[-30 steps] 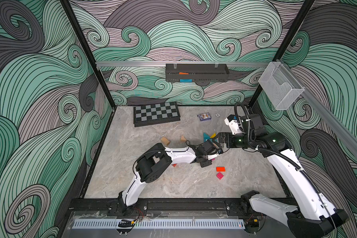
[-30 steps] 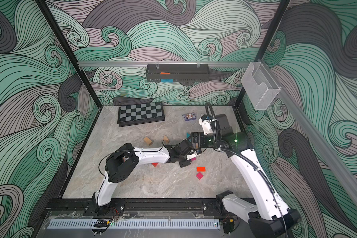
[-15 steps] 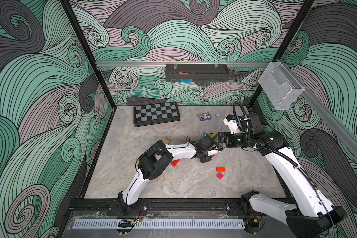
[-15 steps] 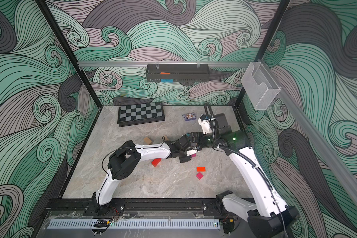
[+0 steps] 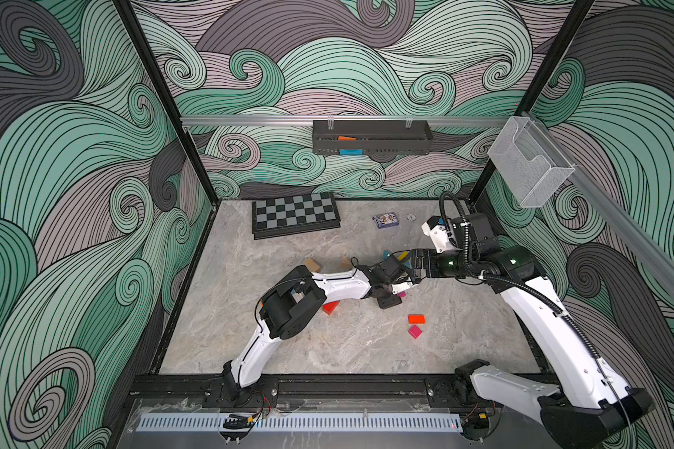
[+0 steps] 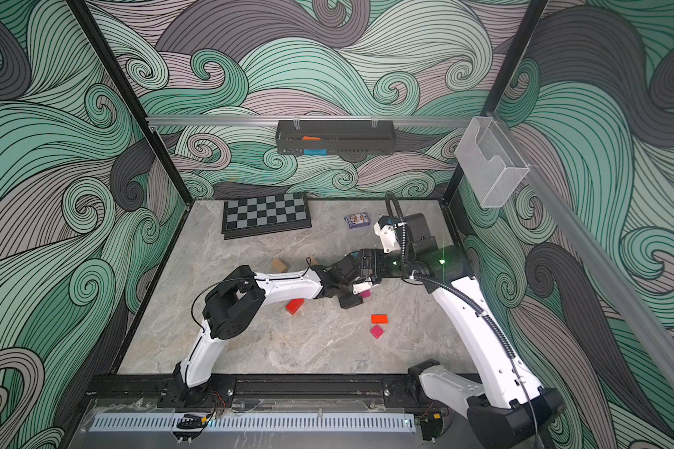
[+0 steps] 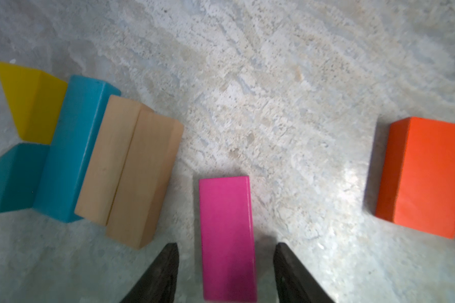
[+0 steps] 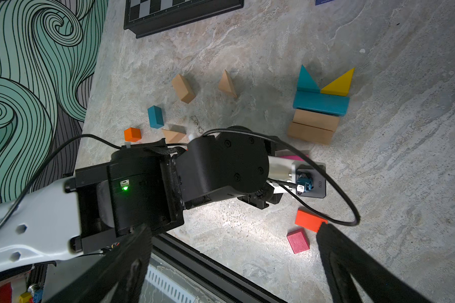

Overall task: Assemble a carrot with building blocks
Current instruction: Place the building block at the center of the board, then pick up the building block from the center of the board.

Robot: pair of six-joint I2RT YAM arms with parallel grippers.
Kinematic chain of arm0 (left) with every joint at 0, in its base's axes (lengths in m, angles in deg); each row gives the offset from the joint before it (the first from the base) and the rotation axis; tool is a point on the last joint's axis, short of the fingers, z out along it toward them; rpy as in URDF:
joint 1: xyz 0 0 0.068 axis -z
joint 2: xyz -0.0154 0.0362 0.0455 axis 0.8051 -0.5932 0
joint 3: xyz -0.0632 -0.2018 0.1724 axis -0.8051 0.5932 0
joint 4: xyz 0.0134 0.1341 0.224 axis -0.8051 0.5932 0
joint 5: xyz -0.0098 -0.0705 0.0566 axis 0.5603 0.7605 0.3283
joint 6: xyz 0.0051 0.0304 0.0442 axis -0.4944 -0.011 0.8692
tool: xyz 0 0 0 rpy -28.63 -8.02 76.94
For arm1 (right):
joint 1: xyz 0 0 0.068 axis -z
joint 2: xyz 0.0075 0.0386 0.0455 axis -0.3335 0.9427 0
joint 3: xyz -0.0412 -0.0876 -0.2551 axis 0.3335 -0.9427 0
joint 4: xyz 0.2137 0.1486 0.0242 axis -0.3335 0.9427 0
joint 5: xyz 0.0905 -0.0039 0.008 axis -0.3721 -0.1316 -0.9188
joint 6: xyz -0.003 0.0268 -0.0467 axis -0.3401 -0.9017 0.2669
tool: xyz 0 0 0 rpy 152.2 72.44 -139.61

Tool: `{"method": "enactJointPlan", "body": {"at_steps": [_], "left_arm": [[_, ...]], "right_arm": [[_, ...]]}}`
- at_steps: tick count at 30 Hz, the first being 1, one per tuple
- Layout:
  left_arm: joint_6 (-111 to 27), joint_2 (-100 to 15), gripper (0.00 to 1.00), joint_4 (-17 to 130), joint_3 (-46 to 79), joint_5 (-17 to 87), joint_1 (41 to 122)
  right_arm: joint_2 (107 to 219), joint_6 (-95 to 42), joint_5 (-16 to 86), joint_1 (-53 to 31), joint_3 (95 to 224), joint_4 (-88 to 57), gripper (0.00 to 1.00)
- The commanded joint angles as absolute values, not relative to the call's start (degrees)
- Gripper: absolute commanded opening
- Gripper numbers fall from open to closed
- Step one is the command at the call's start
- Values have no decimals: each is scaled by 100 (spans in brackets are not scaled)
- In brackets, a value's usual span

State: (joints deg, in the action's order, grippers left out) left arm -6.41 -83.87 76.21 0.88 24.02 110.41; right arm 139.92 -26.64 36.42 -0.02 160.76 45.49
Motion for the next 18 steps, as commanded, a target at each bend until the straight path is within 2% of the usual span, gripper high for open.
{"method": "enactJointPlan", "body": {"at_steps": [1,6,13,18], "left_arm": [[-1548,-7754,59,7962,82,2255,11031],[-3212,-7324,57,8440,142,3014,11088],[-5106,-7223,60,8135,252,3113,11520],[-6003,-7709,61,8021,-18,3120,11815]], "right_arm": [[13864,-2660,3723,52,16290,4765,99],[13607,-2743,3728,158,16216,4827,99],[13450,-2888,3537,217,16258,4877,99],[13274,-3018,3497,224,16249,4873,99]]}}
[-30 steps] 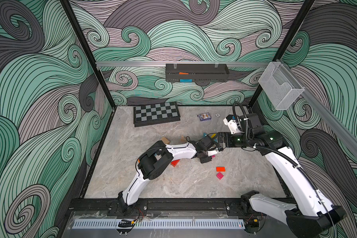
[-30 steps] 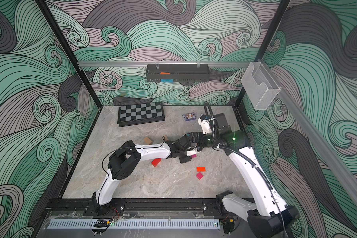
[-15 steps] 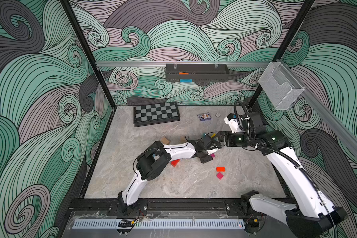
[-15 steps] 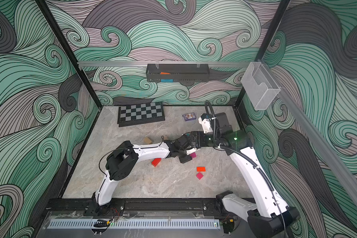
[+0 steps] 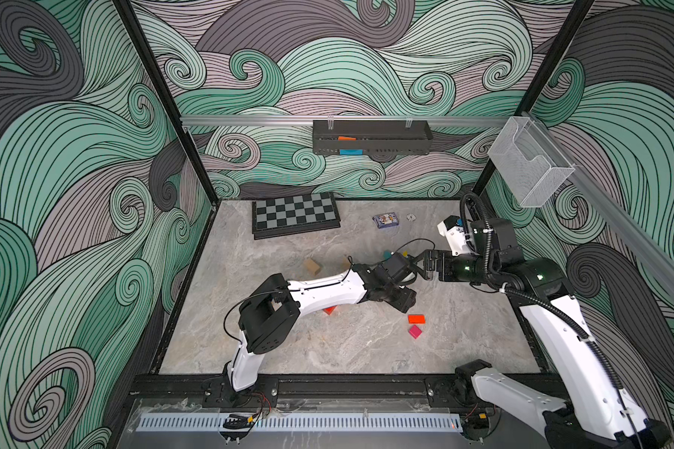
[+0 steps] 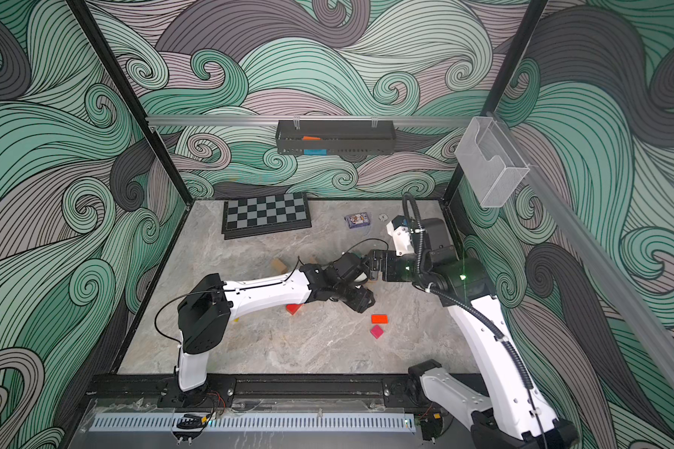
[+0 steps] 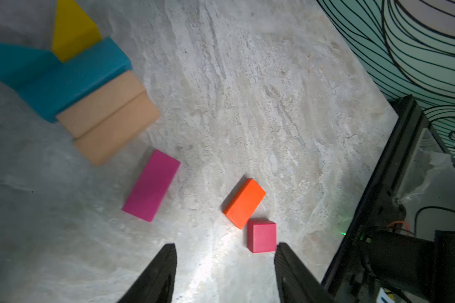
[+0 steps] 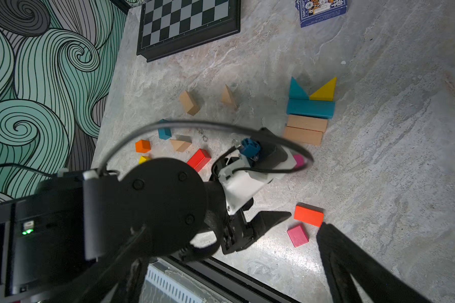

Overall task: Assemble a carrot with building blocks
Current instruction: Pick up the building block from the center of the board.

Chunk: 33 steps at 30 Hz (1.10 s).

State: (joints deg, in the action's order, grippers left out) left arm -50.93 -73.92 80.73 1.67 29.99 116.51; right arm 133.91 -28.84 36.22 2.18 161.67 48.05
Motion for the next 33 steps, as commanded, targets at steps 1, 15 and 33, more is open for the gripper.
{"method": "enactJointPlan", "body": {"at_steps": [1,15,33], "left_arm": [[-6098,-7808,61,8093,-80,3029,11875],[-7022,-8758,64,8745,-996,1596,12225],[-6870,-9536,67,9669,-1973,1111,12500]], "right_arm": [[13247,-3029,3494,225,16245,4880,99],[12752,-3165,3285,224,15856,4925,99],[12579,-3130,3244,228,15684,4957,98]]}}
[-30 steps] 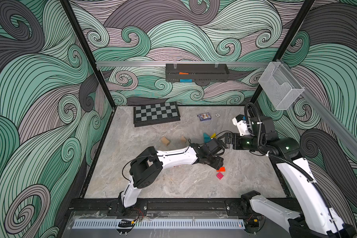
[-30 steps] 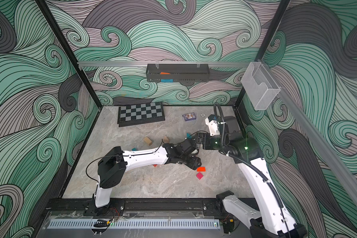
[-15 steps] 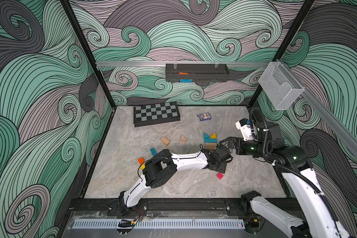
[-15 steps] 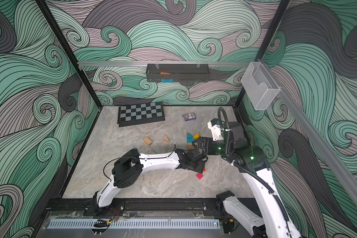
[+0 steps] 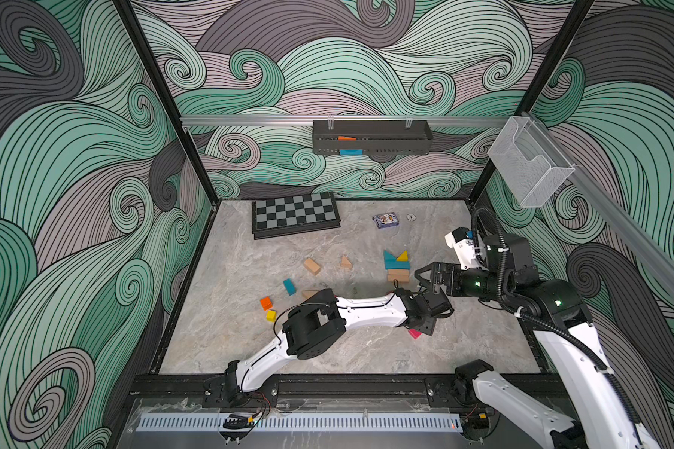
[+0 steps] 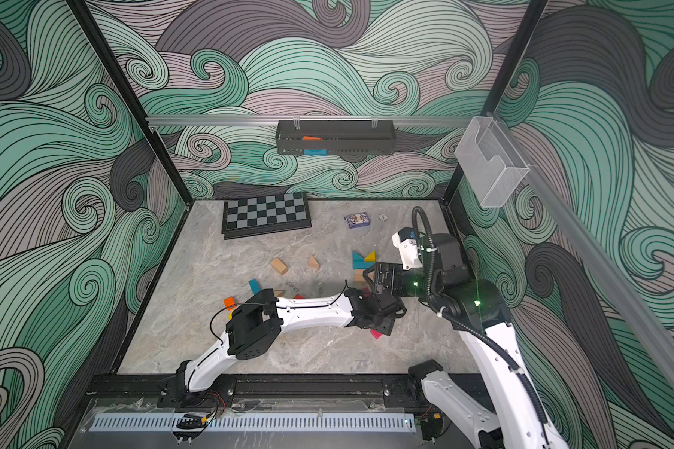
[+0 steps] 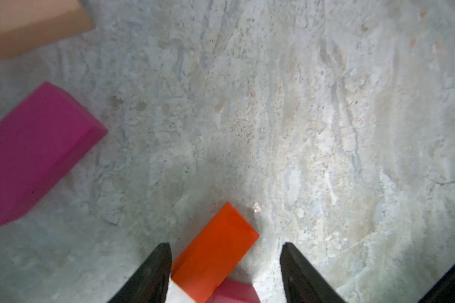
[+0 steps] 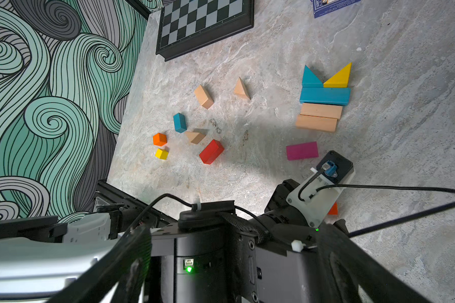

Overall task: Assemble a carrot with building blocks
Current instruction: Pick up the building block from the center of the board.

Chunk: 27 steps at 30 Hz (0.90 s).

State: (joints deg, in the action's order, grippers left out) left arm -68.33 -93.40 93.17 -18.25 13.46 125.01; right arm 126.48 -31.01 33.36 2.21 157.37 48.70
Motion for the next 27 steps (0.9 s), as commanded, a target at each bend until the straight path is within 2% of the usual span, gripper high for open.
{"method": "enactJointPlan", "body": {"at_steps": [1,7,10,11,20,27], "left_arm": [[-6888,-9535,65,9692,-1931,1095,12496],[-6890,-9466,52,9838,-1572,808,12490],[-6816,-9372,31,9721,-1325,730,12492],[-6811,-9355,26,9721,-1278,724,12485],[-6573,-9036,21,9771,-852,358,12452],[-5524,-8904,21,9697,-580,500,12252]], "right_arm": [[12578,-3125,3255,226,15687,4955,99],[12555,-3140,3262,236,15683,4943,99],[12544,-3132,3271,235,15678,4940,99],[12550,-3139,3261,233,15683,4935,99],[12560,-3117,3241,231,15694,4932,99],[12546,-3087,3212,236,15626,4923,99]]}}
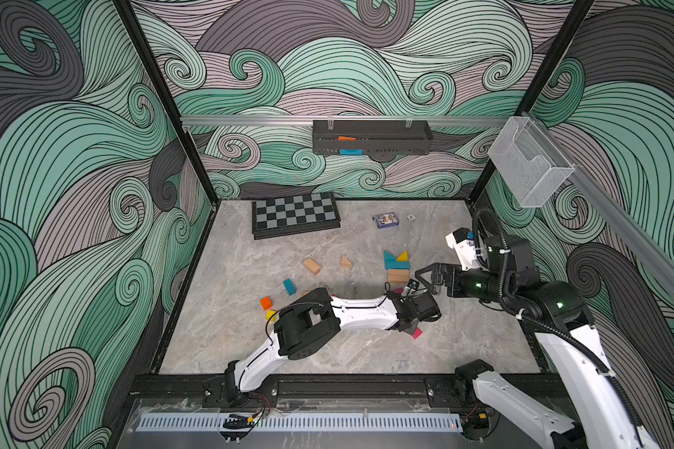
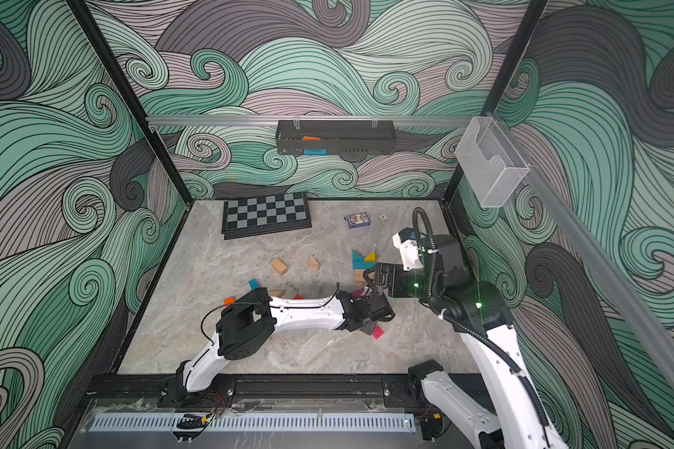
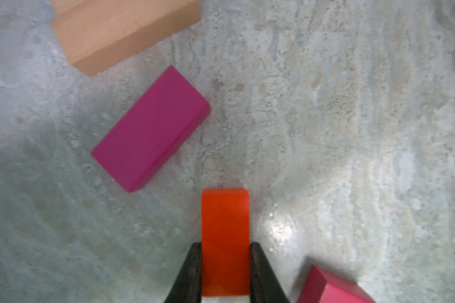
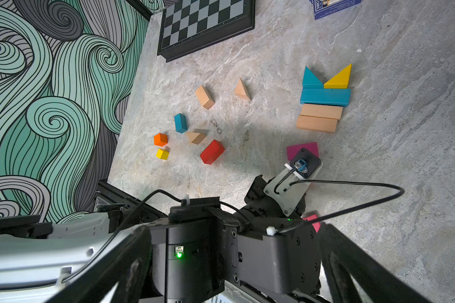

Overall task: Assemble a carrot with building blocks
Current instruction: Pick up the building block from the center of the board, then place the building block at the center of the board.

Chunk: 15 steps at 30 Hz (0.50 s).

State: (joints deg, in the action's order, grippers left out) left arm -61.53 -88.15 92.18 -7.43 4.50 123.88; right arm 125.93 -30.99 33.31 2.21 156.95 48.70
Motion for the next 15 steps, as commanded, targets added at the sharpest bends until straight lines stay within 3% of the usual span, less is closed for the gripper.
{"method": "enactJointPlan", "body": {"at_steps": [1,10,15], "left_arm": [[-5376,-8907,22,9673,-565,561,12228],[-4317,-8948,30,9623,-625,818,12122],[-4035,-8770,54,9423,-398,893,11946]], "right_arm": [[12546,-3081,3215,235,15615,4919,99],[12564,-3043,3199,230,15495,4872,99],[12561,-3025,3213,234,15475,4863,99]]}}
